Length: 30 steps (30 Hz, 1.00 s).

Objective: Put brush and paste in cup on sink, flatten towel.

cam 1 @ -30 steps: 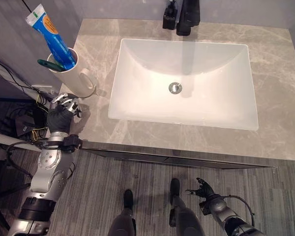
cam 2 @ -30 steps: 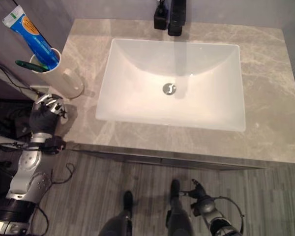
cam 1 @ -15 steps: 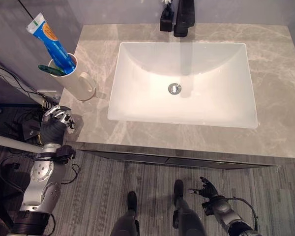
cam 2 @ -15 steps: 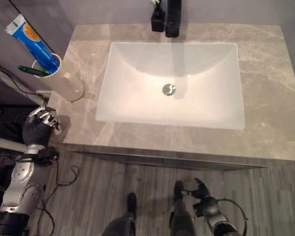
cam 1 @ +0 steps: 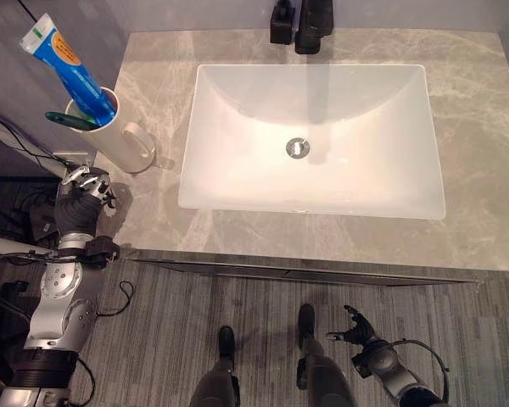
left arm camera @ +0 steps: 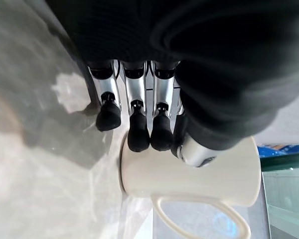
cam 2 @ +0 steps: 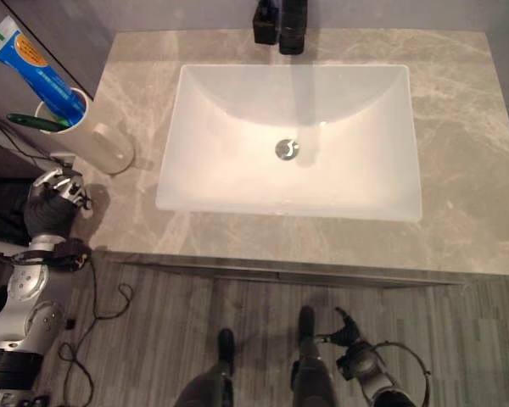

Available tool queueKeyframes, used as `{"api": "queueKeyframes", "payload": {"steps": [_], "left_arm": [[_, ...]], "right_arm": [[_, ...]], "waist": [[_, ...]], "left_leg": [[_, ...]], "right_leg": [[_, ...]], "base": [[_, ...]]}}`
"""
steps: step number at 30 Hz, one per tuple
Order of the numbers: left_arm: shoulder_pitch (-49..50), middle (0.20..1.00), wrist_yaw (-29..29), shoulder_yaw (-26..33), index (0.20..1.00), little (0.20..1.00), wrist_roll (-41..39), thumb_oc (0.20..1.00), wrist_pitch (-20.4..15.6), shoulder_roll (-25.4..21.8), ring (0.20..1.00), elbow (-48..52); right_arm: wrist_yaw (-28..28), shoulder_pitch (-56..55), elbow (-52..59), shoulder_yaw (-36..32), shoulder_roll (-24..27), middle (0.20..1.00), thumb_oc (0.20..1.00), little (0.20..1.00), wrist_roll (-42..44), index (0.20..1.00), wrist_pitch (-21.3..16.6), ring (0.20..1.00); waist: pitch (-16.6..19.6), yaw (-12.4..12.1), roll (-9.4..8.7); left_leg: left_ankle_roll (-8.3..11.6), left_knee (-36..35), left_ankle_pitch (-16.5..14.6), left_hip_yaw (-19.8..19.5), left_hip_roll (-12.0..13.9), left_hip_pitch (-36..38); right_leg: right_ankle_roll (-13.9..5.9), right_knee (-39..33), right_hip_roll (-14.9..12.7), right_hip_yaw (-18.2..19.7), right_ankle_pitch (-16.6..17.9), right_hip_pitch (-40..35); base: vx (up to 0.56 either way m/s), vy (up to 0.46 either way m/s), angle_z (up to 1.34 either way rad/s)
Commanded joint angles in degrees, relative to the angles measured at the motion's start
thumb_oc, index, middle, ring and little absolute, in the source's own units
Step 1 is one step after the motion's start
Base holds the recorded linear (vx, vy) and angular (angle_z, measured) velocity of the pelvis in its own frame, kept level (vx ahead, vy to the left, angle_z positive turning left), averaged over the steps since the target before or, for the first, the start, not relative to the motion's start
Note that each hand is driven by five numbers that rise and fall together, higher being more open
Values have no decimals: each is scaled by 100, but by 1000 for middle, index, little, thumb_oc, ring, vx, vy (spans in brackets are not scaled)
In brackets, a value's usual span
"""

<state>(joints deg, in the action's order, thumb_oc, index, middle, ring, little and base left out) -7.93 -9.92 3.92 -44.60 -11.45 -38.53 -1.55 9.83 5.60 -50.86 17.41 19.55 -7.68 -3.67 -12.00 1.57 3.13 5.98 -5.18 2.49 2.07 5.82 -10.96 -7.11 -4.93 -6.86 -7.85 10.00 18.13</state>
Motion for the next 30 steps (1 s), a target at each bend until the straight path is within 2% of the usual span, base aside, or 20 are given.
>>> {"api": "queueKeyframes", "payload": {"steps": [1, 8, 21, 26, 30], "left_arm": [[-162, 200, -39, -8, 200, 200, -43, 200, -51, -393, 200, -258], [-308, 200, -43, -91, 200, 200, -64, 200, -63, -440, 200, -396], [-112, 200, 174, -204, 200, 200, -56, 200, -43, -400, 200, -20], [-397, 200, 189, -358, 200, 200, -139, 200, -39, -449, 200, -233], [-692, 200, 86, -418, 200, 200, -109, 200, -38, -486, 200, -472]], "right_arm": [[148, 150, 13, 18, 0, 1000, 1000, 1000, 7, 1000, -72, 1000], [54, 64, -183, 81, -76, 1000, 1000, 1000, 45, 1000, -49, 1000], [-78, 194, -273, 186, -146, 1000, 1000, 1000, 214, 1000, -89, 1000], [-386, 282, -390, 153, -213, 1000, 1000, 1000, 941, 1000, -86, 1000], [-511, 281, -171, 290, -202, 1000, 1000, 1000, 1048, 1000, -92, 1000]], "waist": [[-66, 100, -245], [-9, 138, -253], [21, 113, -232], [30, 130, -252], [12, 142, -303]], "left_leg": [[16, 18, -131, 6, -64, 323], [23, 18, -151, 50, -51, 338], [32, 18, -167, 59, -46, 395], [30, 18, -165, 54, -28, 399], [37, 18, -160, 89, -9, 405]], "right_leg": [[-411, -7, -408, 129, -238, -595], [-428, -7, -411, 175, -234, -575], [-419, -7, -416, 158, -259, -638], [-408, -7, -398, 164, -277, -629], [-410, -7, -368, 198, -270, -599]], "base": [[0, 0, 0], [10, -1, -4], [5, 0, -2], [0, 0, 0], [-6, -5, -1]]}}
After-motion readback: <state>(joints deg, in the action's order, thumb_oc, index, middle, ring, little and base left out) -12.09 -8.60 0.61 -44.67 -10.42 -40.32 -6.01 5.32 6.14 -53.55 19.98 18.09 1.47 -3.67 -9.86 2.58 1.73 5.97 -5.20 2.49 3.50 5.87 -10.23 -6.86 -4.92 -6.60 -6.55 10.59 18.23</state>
